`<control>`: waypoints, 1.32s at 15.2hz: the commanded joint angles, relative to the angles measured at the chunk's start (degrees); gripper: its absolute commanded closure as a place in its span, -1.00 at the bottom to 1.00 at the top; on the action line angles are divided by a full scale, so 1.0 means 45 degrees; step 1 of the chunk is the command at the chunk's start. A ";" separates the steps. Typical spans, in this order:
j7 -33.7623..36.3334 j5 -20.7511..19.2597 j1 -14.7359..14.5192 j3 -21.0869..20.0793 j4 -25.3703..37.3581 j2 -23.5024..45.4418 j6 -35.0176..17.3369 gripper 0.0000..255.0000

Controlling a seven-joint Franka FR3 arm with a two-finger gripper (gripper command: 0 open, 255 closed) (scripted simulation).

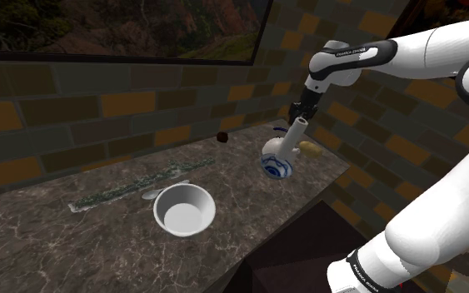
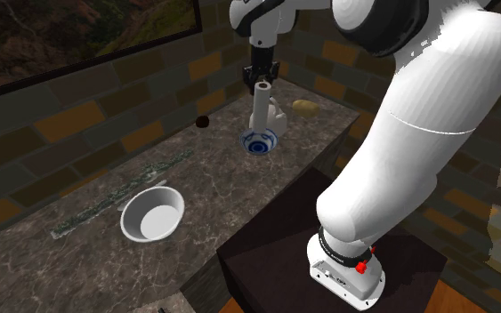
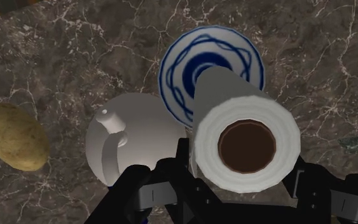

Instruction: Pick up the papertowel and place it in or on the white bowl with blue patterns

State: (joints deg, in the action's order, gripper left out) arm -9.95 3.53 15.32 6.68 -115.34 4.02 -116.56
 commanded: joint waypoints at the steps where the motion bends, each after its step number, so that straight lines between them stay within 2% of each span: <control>1: -0.0036 0.0029 0.0004 0.0000 -0.0198 0.0134 -0.0337 1.00; 8: -0.0155 0.0148 0.0012 -0.0014 -0.0815 0.0679 -0.1491 1.00; 15: -0.0155 0.0148 0.0012 -0.0014 -0.0815 0.0679 -0.1491 1.00; 16: -0.0155 0.0148 0.0012 -0.0014 -0.0815 0.0679 -0.1491 -1.00; 20: -0.0155 0.0148 0.0012 -0.0014 -0.0815 0.0679 -0.1491 -1.00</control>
State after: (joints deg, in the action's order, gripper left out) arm -10.64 4.19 15.38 6.62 -119.00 7.08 -123.27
